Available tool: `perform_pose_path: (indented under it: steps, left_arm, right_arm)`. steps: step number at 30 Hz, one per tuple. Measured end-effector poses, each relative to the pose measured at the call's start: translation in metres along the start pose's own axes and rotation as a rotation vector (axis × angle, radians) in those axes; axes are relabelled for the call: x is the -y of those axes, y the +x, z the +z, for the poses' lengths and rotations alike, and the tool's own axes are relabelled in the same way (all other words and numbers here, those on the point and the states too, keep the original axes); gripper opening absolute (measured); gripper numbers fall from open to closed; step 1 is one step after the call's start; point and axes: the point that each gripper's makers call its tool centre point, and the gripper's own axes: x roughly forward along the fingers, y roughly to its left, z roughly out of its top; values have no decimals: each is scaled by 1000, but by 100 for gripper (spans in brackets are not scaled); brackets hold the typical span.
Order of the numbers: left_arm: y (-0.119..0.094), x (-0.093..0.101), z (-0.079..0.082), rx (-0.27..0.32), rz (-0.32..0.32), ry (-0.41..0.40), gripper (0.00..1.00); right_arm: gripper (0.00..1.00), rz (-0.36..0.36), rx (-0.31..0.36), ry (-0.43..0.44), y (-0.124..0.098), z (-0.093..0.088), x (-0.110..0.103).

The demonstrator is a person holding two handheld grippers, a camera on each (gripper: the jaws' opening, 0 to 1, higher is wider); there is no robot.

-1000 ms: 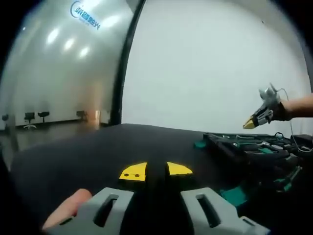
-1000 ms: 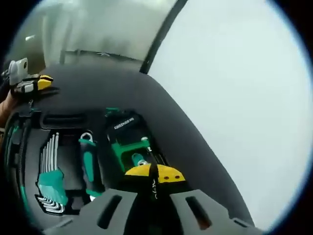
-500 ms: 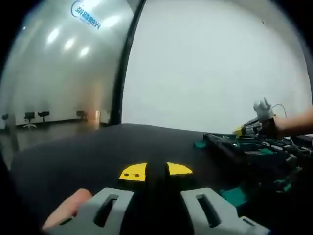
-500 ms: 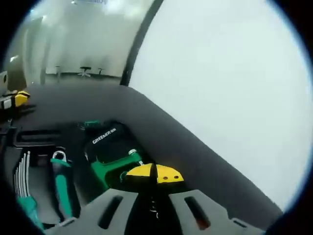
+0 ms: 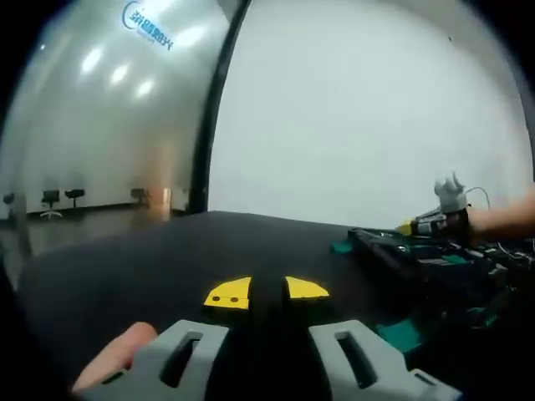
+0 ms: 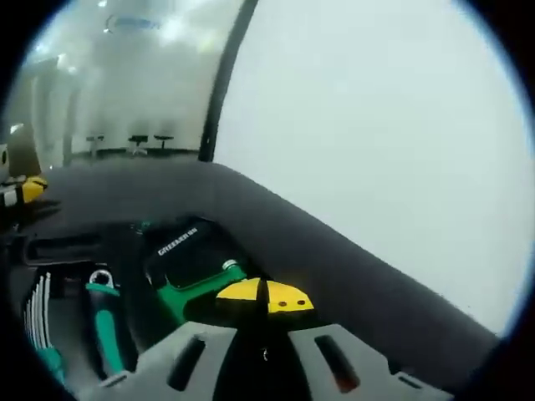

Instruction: Pick up the tools and put them into their designated positions in the toolbox.

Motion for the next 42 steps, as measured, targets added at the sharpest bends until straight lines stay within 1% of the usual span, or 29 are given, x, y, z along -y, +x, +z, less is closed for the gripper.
perform_pose_path:
  steps: [1, 2, 3, 4, 5, 6, 7, 8, 10, 11, 12, 13, 14, 15, 20, 22, 24, 26, 28, 30, 32, 34, 35, 36, 37, 39, 40, 41, 42]
  left_arm:
    - [0, 0, 0, 0, 0, 0, 14]
    - [0, 0, 0, 0, 0, 0, 14]
    - [0, 0, 0, 0, 0, -2, 14]
    - [0, 0, 0, 1, -1, -3, 14]
    - [0, 0, 0, 1, -1, -3, 14]
    - [0, 0, 0, 0, 0, -2, 14]
    - [0, 0, 0, -1, 0, 0, 14]
    - [0, 0, 0, -1, 0, 1, 14]
    - [0, 0, 0, -1, 0, 0, 14]
    - [0, 0, 0, -1, 0, -1, 14]
    - [0, 0, 0, -2, 0, -1, 14]
    - [0, 0, 0, -2, 0, -1, 14]
    - [0, 0, 0, -3, 0, -1, 14]
    - [0, 0, 0, -3, 0, -1, 14]
    - [0, 0, 0, -3, 1, -1, 14]
    - [0, -1, 0, -2, 1, -1, 14]
    - [0, 0, -1, -3, 1, -2, 14]
    - [0, 0, -1, -4, 1, -1, 14]
    - [0, 0, -1, -4, 1, -3, 14]
    - [0, -1, -1, -5, 2, -5, 14]
    - [1, -1, -1, -8, 2, -4, 14]
    - [1, -1, -1, -7, 2, -4, 14]
    - [1, -2, -1, -6, 1, -7, 14]
    - [1, -2, 0, -5, 1, -10, 14]
    - [1, -2, 0, -4, 0, -12, 14]
    - [1, -2, 0, -2, 0, -14, 14]
    - [1, -2, 0, -2, 0, -13, 14]
    - [0, -2, 0, -2, 0, -12, 14]
    - [0, -2, 0, -2, 1, -10, 14]
  right_arm:
    - [0, -9, -34, 6, -4, -2, 4]
    - [0, -14, 24, 73, -7, 7, 5]
    - [0, 26, 51, 159, -16, 14, 1]
    - [0, 42, 28, 138, -19, 12, -1]
    - [0, 27, 16, 68, -22, 11, 1]
    - [0, 6, 26, 3, -25, 11, 4]
    - [0, 25, 2, 3, -25, 5, -1]
    - [0, 56, -12, 27, -24, -1, -8]
    - [0, 50, -8, -46, -21, -3, -9]
    - [0, 50, 2, -60, -17, -3, -7]
    - [0, 48, -3, -51, -14, -5, -7]
    - [0, 46, -32, -45, -10, -11, -2]
    - [0, 39, -18, -22, -9, -8, 1]
    - [0, 41, -25, -4, -7, -8, 2]
    - [0, 62, -37, -43, -2, -9, 4]
    - [0, 53, -45, -29, -1, -11, 6]
    - [0, 31, -43, -63, 0, -11, 5]
    - [0, 19, -56, -59, 0, -11, 6]
    - [0, 34, -84, -36, 2, -12, 7]
    - [0, 50, -93, -38, 2, -11, 3]
    - [0, 56, -98, -50, -3, -11, -3]
    - [0, 55, -75, -69, -7, -10, -8]
    - [0, 53, -45, -116, -6, -7, -6]
    - [0, 54, -16, -102, -7, -2, -3]
    - [0, 55, 6, -26, -9, 3, 3]
    - [0, 53, 33, 177, -15, 15, 16]
    - [0, 47, 38, 235, -18, 20, 22]
    - [0, 34, 36, 218, -19, 21, 26]
    - [0, 25, 28, 134, -19, 20, 24]
